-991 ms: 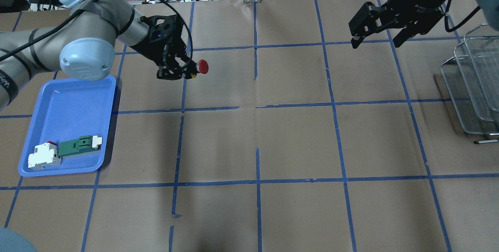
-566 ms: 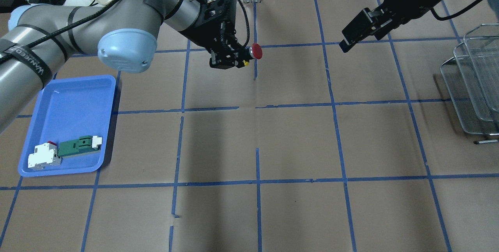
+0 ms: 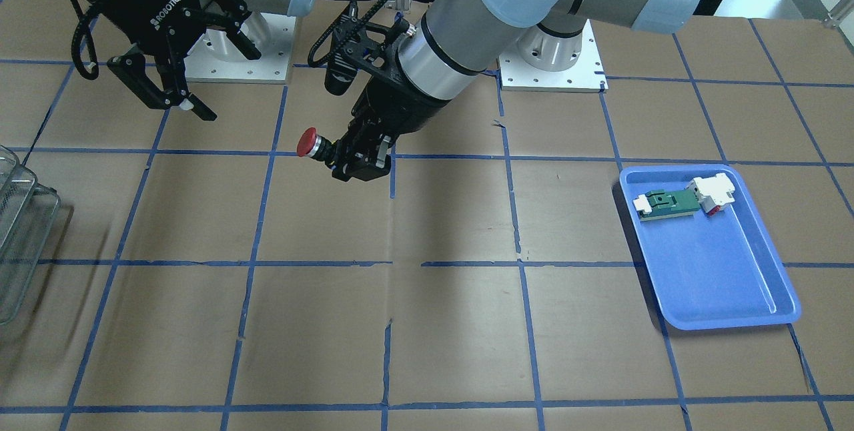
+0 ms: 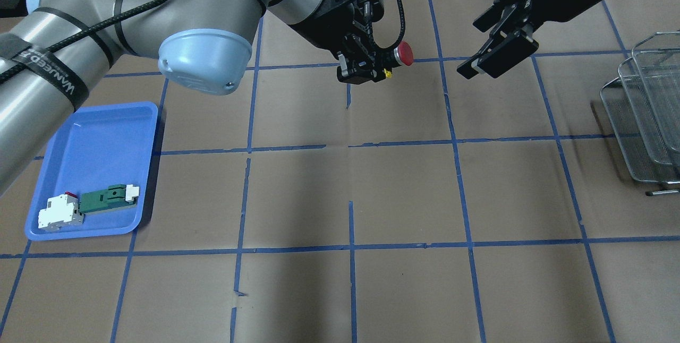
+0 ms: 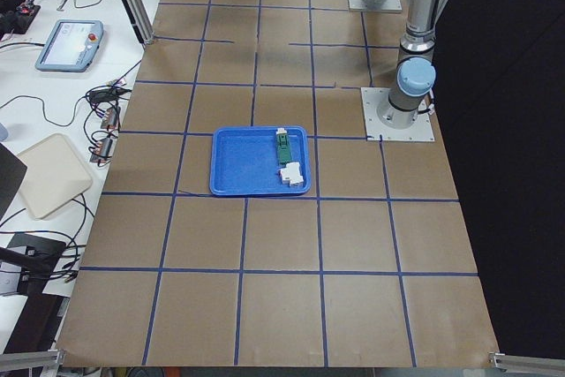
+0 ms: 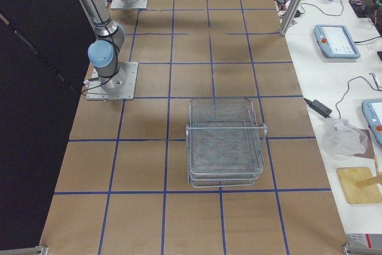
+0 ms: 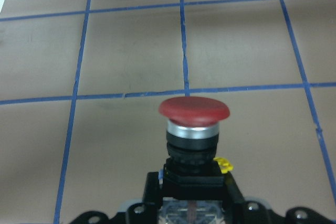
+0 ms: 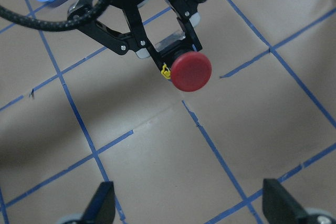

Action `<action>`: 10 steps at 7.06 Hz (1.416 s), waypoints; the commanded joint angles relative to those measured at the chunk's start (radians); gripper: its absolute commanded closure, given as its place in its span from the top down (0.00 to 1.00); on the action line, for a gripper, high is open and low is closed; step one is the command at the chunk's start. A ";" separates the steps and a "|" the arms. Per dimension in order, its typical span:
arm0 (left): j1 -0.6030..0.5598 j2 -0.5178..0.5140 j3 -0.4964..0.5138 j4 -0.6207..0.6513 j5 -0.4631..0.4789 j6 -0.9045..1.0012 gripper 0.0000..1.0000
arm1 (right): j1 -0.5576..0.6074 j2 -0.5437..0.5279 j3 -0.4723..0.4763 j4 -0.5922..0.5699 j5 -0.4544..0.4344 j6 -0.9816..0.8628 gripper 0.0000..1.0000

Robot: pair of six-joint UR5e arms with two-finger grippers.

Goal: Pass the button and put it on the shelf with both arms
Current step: 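Bring the right gripper over the red button held by the left gripper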

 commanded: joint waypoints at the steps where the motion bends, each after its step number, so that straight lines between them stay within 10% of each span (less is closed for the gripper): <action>1: -0.019 0.028 -0.008 -0.016 -0.038 -0.010 0.00 | -0.005 -0.002 0.001 0.051 0.032 -0.313 1.00; 5: -0.027 0.102 -0.016 -0.059 -0.052 -0.010 0.00 | -0.031 -0.002 0.038 0.079 0.237 -0.377 1.00; 10: -0.027 0.122 -0.016 -0.062 -0.072 -0.011 0.00 | -0.028 -0.025 0.044 0.117 0.276 -0.305 1.00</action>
